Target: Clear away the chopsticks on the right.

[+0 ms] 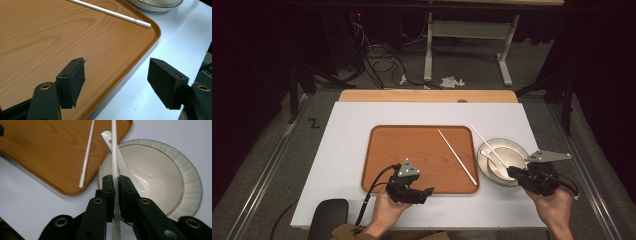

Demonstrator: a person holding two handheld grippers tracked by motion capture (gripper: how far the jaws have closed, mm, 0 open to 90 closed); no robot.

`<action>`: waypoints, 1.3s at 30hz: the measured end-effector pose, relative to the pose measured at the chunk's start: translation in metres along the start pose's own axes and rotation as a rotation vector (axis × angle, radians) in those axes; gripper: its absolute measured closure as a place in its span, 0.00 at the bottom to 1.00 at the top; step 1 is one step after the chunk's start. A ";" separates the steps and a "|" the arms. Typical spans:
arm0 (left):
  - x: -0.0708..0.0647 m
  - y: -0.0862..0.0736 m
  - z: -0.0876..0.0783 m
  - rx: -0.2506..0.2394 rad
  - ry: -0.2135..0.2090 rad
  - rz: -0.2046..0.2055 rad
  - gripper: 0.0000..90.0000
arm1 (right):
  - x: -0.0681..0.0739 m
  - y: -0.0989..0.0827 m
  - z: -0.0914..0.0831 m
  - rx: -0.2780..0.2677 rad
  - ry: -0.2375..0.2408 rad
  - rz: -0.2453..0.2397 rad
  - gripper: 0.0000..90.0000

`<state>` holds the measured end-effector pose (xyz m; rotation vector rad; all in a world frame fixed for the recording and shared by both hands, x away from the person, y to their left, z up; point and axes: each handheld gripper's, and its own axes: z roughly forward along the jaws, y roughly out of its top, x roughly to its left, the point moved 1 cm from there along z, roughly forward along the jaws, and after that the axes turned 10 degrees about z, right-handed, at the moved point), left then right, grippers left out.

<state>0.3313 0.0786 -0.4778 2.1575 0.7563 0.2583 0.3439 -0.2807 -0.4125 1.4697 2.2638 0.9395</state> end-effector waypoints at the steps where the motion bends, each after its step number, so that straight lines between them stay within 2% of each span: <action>1: 0.000 0.000 0.000 -0.001 -0.002 0.001 0.33 | 0.005 0.000 0.001 0.003 0.006 -0.012 0.95; 8: 0.001 0.001 -0.001 -0.005 0.000 -0.003 0.33 | 0.038 0.006 0.021 0.027 0.045 -0.058 0.95; 13: 0.000 0.000 -0.001 -0.001 0.000 0.002 0.33 | 0.061 0.008 0.039 0.048 0.055 -0.106 0.95; 14: 0.000 0.000 -0.001 -0.001 0.000 0.002 0.34 | 0.061 0.008 0.039 0.048 0.055 -0.106 0.95; 15: 0.000 0.000 -0.001 -0.003 -0.003 0.002 0.33 | 0.069 0.008 0.046 0.060 0.055 -0.127 0.95; 16: 0.000 0.000 -0.001 -0.003 -0.003 0.002 0.33 | 0.069 0.008 0.046 0.060 0.055 -0.127 0.95; 17: 0.000 0.000 -0.002 -0.004 -0.001 0.002 0.33 | 0.074 0.008 0.053 0.077 0.083 -0.115 0.95; 19: 0.000 0.000 -0.003 -0.009 0.002 0.002 0.33 | 0.078 0.009 0.058 0.080 0.093 -0.122 0.95; 21: 0.001 0.000 -0.004 -0.009 0.006 -0.001 0.33 | 0.082 0.011 0.062 0.082 0.079 -0.139 0.95; 22: 0.001 0.000 -0.003 -0.010 0.007 -0.003 0.33 | 0.084 0.012 0.063 0.085 0.074 -0.130 0.95; 23: 0.001 0.000 -0.003 -0.010 0.007 -0.004 0.33 | 0.084 0.013 0.065 0.082 0.087 -0.134 0.95; 30: -0.002 -0.002 -0.005 -0.003 0.017 0.005 0.33 | 0.085 0.012 0.076 0.102 0.055 -0.148 0.95; 36: -0.002 -0.007 -0.010 -0.007 0.036 -0.005 0.33 | 0.084 0.013 0.092 0.140 0.034 -0.157 0.95; 39: -0.001 -0.011 -0.015 -0.006 0.050 -0.023 0.33 | 0.083 0.014 0.105 0.169 0.007 -0.159 0.95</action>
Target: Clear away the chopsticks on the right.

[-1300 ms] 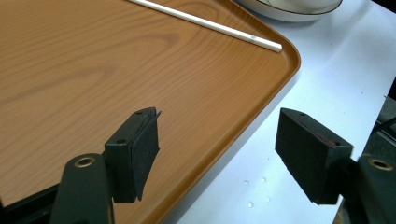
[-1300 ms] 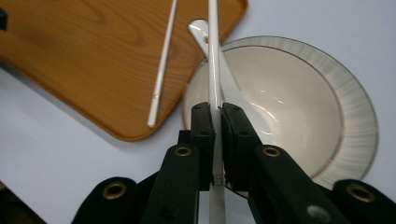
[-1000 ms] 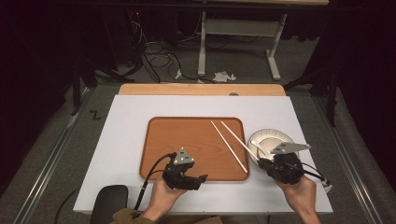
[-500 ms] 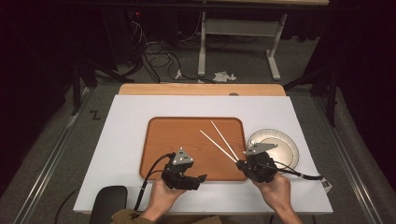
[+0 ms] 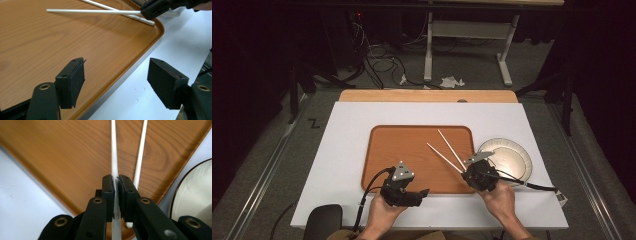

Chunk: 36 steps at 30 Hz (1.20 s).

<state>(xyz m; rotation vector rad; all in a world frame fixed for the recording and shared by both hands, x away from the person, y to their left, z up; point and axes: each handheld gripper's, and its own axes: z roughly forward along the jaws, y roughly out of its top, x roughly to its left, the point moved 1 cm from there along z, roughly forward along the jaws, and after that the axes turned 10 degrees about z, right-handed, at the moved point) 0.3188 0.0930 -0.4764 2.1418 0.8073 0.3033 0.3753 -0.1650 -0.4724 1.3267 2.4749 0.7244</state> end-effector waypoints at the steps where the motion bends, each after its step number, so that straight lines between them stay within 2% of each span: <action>1: 0.000 -0.001 -0.001 0.001 0.003 -0.002 0.33 | -0.001 0.001 0.002 0.003 -0.002 0.002 0.94; 10: 0.001 -0.011 -0.011 -0.001 0.044 -0.039 0.33 | -0.004 0.009 0.022 0.036 0.005 0.000 0.94; 14: 0.001 -0.014 -0.015 0.005 0.054 -0.041 0.33 | -0.004 0.011 0.026 0.051 0.008 0.010 0.94; 15: 0.000 -0.015 -0.016 0.001 0.058 -0.048 0.33 | -0.006 0.012 0.028 0.055 0.003 -0.009 0.94; 19: 0.001 -0.017 -0.019 0.004 0.068 -0.054 0.33 | -0.006 0.014 0.033 0.072 0.008 -0.012 0.94; 20: 0.001 -0.019 -0.020 0.004 0.072 -0.059 0.33 | -0.005 0.014 0.035 0.080 0.007 0.002 0.94; 21: 0.001 -0.019 -0.021 0.005 0.075 -0.060 0.33 | -0.006 0.015 0.036 0.077 0.009 -0.014 0.94; 22: 0.001 -0.020 -0.021 0.004 0.078 -0.062 0.33 | -0.006 0.016 0.036 0.080 0.005 -0.001 0.94; 24: 0.001 -0.021 -0.022 0.004 0.082 -0.069 0.33 | -0.007 0.017 0.037 0.074 0.005 -0.016 0.94; 29: 0.001 -0.024 -0.026 0.003 0.097 -0.078 0.33 | -0.008 0.020 0.040 0.066 0.010 -0.008 0.93; 36: 0.001 -0.029 -0.031 0.004 0.113 -0.091 0.33 | -0.008 0.022 0.041 0.068 0.017 -0.026 0.91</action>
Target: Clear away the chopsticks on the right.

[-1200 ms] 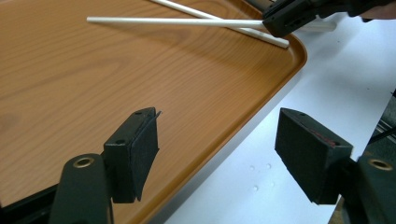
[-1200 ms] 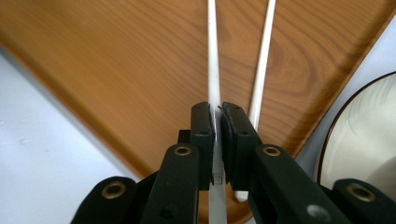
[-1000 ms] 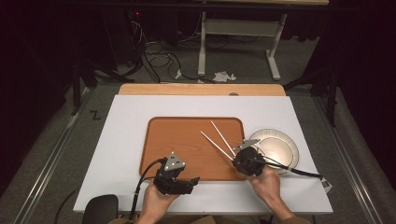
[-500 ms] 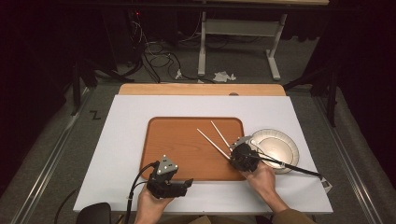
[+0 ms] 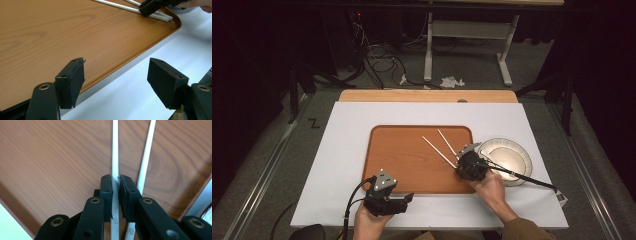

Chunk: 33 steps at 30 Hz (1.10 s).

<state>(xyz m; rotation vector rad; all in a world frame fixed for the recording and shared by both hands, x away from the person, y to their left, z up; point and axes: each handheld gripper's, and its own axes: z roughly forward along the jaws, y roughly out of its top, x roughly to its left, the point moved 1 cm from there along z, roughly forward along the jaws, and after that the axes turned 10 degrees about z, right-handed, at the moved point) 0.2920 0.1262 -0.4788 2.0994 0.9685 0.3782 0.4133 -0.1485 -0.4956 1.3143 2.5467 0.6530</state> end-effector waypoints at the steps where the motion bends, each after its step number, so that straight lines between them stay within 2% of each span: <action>1: 0.000 -0.001 0.000 0.003 0.001 -0.001 0.33 | 0.000 0.000 0.000 0.002 0.000 0.000 0.91; 5: -0.001 -0.002 -0.002 -0.006 -0.008 -0.003 0.33 | 0.000 0.001 0.000 0.008 0.003 0.013 0.88; 6: -0.001 -0.002 -0.002 -0.006 -0.008 0.000 0.33 | -0.001 0.001 0.000 0.000 0.008 -0.005 0.86; 10: -0.001 -0.002 0.000 0.003 -0.012 0.003 0.33 | 0.000 0.001 -0.006 -0.019 0.018 -0.007 0.83; 17: 0.000 -0.001 -0.001 0.004 0.016 0.026 0.33 | -0.001 0.000 -0.022 -0.079 0.056 -0.021 0.79; 18: -0.003 0.001 0.001 0.023 0.070 0.093 0.33 | -0.003 0.000 -0.029 -0.098 0.064 -0.021 0.78; 19: -0.005 0.002 0.002 0.031 0.092 0.128 0.33 | -0.004 0.000 -0.032 -0.112 0.071 -0.023 0.77; 20: -0.007 0.003 0.003 0.032 0.089 0.140 0.33 | -0.005 0.000 -0.035 -0.121 0.081 -0.019 0.76; 21: -0.007 0.003 0.003 0.032 0.089 0.140 0.33 | -0.005 0.000 -0.035 -0.121 0.081 -0.019 0.76; 22: -0.007 0.005 0.007 0.027 0.064 0.137 0.33 | -0.007 -0.001 -0.040 -0.147 0.098 -0.022 0.75; 28: -0.003 0.009 0.008 0.001 0.016 0.101 0.33 | -0.011 -0.010 -0.056 -0.179 0.109 0.006 0.73; 30: -0.001 0.010 0.010 -0.005 0.016 0.089 0.33 | -0.013 -0.014 -0.061 -0.185 0.110 0.017 0.72; 33: 0.000 0.013 0.011 -0.022 0.026 0.096 0.34 | -0.016 -0.020 -0.067 -0.197 0.104 0.021 0.70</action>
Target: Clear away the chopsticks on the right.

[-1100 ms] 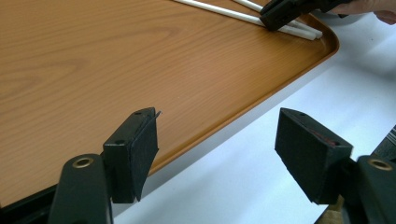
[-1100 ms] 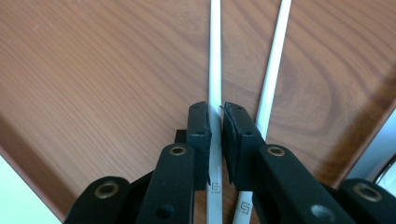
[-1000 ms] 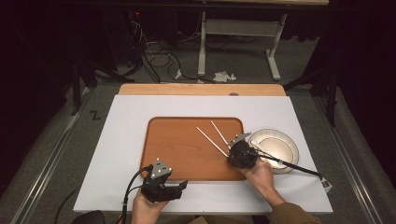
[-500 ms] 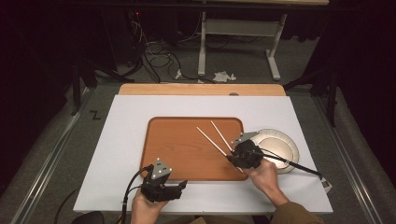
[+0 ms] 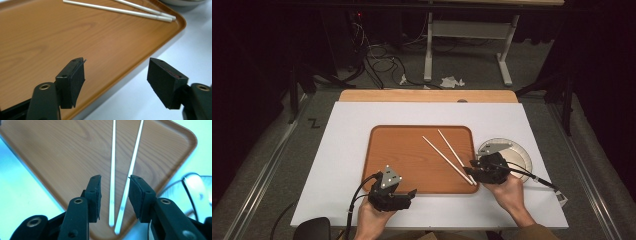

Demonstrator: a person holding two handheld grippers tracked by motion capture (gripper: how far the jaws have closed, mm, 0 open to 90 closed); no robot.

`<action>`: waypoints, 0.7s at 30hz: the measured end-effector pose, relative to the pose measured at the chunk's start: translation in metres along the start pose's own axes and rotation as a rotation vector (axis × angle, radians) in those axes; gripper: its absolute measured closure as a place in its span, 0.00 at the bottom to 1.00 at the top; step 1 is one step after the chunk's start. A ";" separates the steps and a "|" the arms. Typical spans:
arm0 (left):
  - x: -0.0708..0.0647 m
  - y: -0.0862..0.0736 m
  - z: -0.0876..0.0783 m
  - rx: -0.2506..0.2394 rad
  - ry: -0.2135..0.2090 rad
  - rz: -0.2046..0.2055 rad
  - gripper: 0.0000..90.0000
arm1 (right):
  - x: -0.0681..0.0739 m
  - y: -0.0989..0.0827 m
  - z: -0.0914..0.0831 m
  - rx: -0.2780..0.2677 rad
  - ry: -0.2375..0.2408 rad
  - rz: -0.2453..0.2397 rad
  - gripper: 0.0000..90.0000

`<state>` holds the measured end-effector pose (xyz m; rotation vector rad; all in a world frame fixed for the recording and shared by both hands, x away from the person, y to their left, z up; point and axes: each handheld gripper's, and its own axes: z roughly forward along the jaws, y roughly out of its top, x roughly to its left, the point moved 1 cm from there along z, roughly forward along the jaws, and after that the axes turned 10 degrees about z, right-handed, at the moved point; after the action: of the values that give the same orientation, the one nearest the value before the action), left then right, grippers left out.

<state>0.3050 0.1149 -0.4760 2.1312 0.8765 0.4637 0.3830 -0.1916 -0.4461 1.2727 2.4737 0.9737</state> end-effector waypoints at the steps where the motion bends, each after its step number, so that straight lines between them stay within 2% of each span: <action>1: 0.000 0.001 0.001 -0.010 0.000 0.002 0.35 | 0.000 -0.002 -0.003 -0.004 -0.001 -0.002 0.70; 8: 0.000 0.008 0.009 -0.003 -0.031 0.004 0.35 | -0.005 -0.014 -0.022 -0.034 0.005 0.008 0.68; 11: 0.001 0.011 0.014 0.012 -0.047 0.001 0.35 | -0.009 -0.020 -0.026 -0.033 -0.010 0.017 0.69; 15: 0.002 0.015 0.018 0.015 -0.069 -0.011 0.35 | -0.011 -0.027 -0.028 -0.025 -0.024 0.015 0.69; 17: 0.001 0.016 0.019 0.013 -0.090 -0.036 0.35 | -0.011 -0.030 -0.029 -0.023 -0.030 0.014 0.68; 21: 0.000 0.017 0.017 -0.003 -0.109 -0.044 0.34 | -0.009 -0.035 -0.032 -0.042 -0.046 0.011 0.68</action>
<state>0.3224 0.0984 -0.4743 2.1093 0.8584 0.3224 0.3516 -0.2279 -0.4444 1.2820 2.4017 0.9828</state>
